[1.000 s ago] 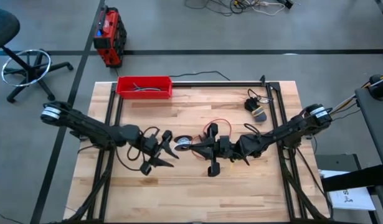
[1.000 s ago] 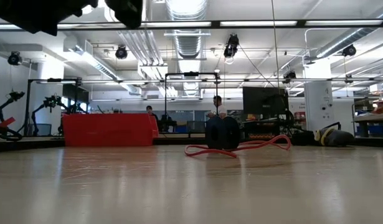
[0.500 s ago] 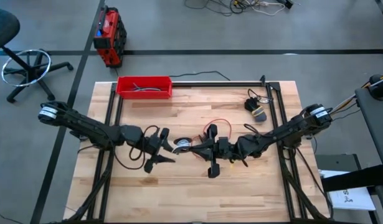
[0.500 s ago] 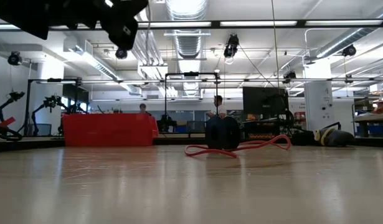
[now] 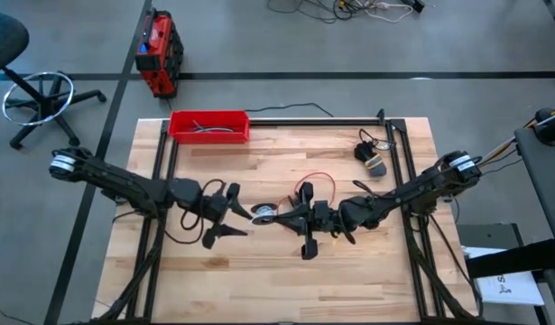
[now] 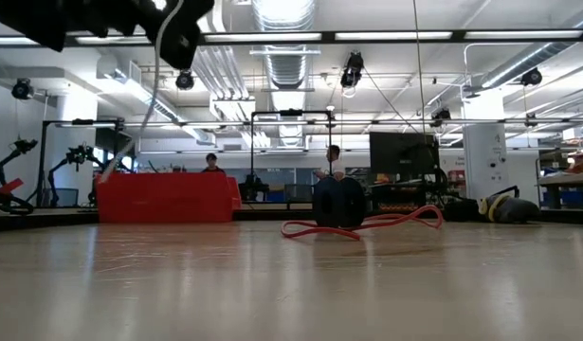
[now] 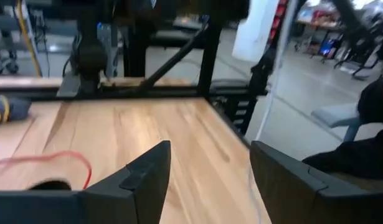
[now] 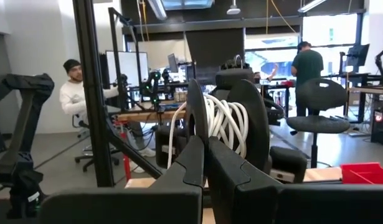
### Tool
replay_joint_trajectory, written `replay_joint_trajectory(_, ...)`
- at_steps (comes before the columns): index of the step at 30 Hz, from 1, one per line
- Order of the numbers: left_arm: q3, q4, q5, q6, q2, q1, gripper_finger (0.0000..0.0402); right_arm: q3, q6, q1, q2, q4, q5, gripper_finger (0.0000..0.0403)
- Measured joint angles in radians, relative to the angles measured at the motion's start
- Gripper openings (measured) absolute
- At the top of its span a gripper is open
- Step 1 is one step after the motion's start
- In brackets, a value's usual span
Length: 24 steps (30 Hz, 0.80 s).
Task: Coil cords
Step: Coil the white wire onto the black spool
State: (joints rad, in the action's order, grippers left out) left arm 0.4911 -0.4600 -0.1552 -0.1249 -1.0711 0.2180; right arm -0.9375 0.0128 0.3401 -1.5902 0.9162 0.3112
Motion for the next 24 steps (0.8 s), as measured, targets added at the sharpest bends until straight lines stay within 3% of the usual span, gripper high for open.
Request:
replay_joint_trajectory(5,0.0,-0.075,-0.042,-0.006,0.002,0.002,0.0217,0.0,0.0,0.0,0.0,0.0,0.0,0.0)
replay_joint_trajectory(16,-0.001,-0.209,-0.047,-0.024,-0.163,0.002,0.0186,0.0,-0.003,0.0,0.0,0.0,0.003,0.0)
replay_joint_trajectory(20,-0.002,-0.213,-0.055,-0.016,-0.158,0.002,0.0155,0.0,-0.005,0.0,0.0,0.0,0.003,0.0)
replay_joint_trajectory(24,-0.001,-0.213,-0.088,-0.015,-0.148,0.0,0.0094,0.0,-0.006,0.0,0.0,0.0,0.002,0.0)
